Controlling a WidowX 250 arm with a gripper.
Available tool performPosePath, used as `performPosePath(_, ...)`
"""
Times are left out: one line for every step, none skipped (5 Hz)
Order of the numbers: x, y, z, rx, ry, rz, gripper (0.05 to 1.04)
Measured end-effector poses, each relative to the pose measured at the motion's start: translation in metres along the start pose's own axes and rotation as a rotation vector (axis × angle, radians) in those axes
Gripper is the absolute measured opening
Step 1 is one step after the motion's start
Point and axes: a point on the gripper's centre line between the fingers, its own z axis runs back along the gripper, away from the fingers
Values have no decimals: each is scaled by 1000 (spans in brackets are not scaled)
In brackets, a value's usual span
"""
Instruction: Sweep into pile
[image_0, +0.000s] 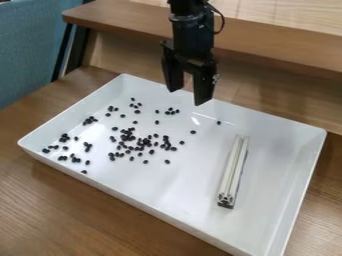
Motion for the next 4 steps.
performPosePath(-3, 0, -19, -19, 42, 5, 1001)
performPosePath(6, -10, -30, -23, 23, -6, 1001)
performPosePath(12, -29, -35, -23, 15, 24, 1001)
performPosePath(16, -45, -36, -18, 14, 117, 1001)
